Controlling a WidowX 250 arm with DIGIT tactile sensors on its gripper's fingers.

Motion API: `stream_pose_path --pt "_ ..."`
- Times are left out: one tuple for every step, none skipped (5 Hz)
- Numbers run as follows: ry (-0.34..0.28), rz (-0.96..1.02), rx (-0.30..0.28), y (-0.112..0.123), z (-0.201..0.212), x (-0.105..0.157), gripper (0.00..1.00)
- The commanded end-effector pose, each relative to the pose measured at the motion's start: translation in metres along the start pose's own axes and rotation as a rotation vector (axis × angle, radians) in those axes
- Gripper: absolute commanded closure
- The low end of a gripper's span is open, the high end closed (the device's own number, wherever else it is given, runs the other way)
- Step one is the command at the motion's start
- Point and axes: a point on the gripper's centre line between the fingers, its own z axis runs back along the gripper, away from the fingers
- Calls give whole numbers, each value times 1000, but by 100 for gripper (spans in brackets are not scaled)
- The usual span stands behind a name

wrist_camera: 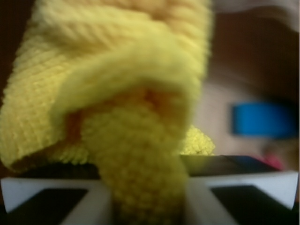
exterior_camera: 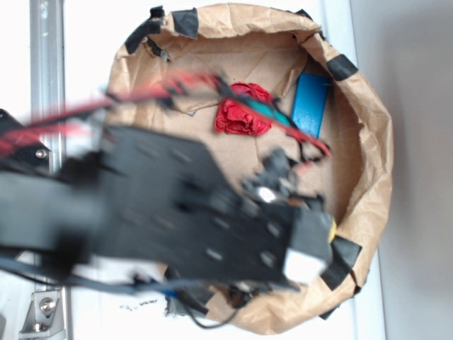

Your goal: Grab the yellow cloth.

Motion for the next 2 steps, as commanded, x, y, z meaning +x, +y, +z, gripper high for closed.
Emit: stream_pose_path --pt "24 186 -71 32 21 -29 100" --pt "53 252 -72 31 23 -28 100"
